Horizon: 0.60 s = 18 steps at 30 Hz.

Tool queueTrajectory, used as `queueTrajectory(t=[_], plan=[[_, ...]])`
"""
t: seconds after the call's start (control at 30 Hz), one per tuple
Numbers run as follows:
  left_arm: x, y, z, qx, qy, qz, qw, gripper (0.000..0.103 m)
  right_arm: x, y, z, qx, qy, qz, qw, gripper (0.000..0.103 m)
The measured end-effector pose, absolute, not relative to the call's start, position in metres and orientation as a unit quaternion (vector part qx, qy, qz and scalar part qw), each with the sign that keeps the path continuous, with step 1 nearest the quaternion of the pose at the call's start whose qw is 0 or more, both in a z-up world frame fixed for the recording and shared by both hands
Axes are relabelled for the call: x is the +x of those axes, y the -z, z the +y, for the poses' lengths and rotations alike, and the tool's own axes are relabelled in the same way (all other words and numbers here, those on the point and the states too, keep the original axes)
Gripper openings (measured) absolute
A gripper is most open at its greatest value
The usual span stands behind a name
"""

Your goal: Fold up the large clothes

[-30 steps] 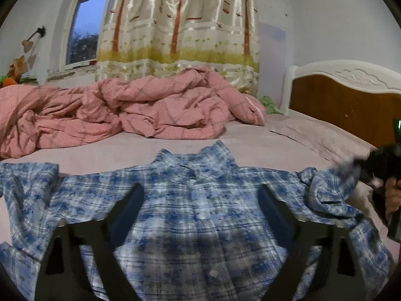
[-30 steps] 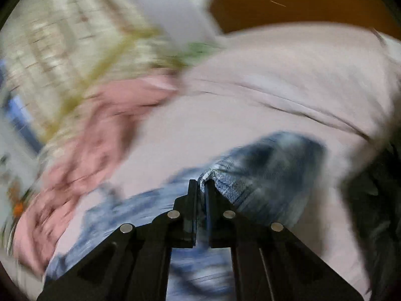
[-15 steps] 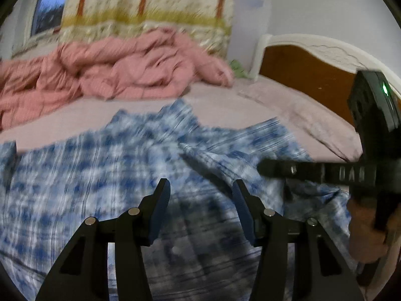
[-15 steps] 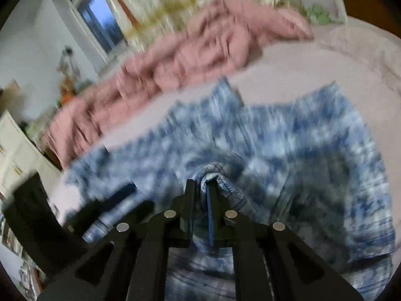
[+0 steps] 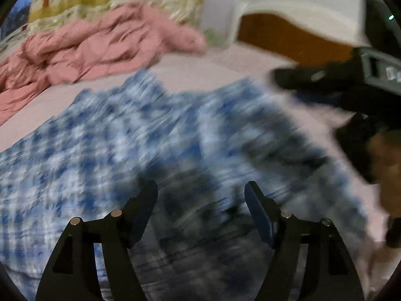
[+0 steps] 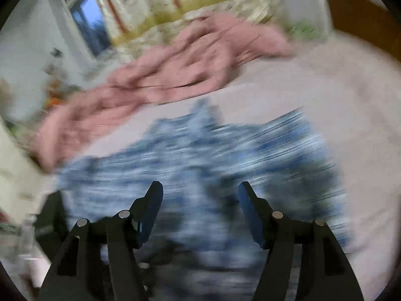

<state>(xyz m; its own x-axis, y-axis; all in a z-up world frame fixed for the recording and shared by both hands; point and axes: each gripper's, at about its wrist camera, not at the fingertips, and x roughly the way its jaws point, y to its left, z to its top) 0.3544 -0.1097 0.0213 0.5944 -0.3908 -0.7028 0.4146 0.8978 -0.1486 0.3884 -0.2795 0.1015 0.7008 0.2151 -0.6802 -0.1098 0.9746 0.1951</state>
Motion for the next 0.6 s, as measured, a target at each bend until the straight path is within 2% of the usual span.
queueTrajectory(t=[0.03,0.1,0.17,0.3,0.4,0.53,0.6], plan=[[0.360,-0.014,-0.111,0.027,0.200,0.405,0.892,0.063,0.388,-0.102,-0.278,0.034,-0.051,0.369,0.927,0.066],[0.367,-0.004,-0.108,0.025,0.190,0.430,0.882,0.026,0.390,-0.099,-0.278,-0.012,-0.006,0.365,0.931,0.066],[0.369,-0.006,-0.097,-0.007,0.198,0.428,0.882,0.006,0.399,-0.089,-0.285,-0.022,0.013,0.380,0.925,0.066],[0.366,-0.026,-0.071,-0.010,0.133,0.375,0.917,0.006,0.422,-0.054,-0.306,0.006,0.016,0.446,0.895,0.065],[0.372,-0.029,-0.044,-0.026,0.089,0.365,0.926,0.006,0.431,-0.033,-0.315,0.012,0.013,0.480,0.877,0.065],[0.369,-0.034,-0.032,-0.030,0.079,0.344,0.935,0.022,0.434,-0.022,-0.319,0.013,0.016,0.498,0.867,0.065],[0.358,-0.045,-0.037,-0.027,0.106,0.312,0.944,0.039,0.433,-0.023,-0.320,0.015,0.016,0.495,0.869,0.065]])
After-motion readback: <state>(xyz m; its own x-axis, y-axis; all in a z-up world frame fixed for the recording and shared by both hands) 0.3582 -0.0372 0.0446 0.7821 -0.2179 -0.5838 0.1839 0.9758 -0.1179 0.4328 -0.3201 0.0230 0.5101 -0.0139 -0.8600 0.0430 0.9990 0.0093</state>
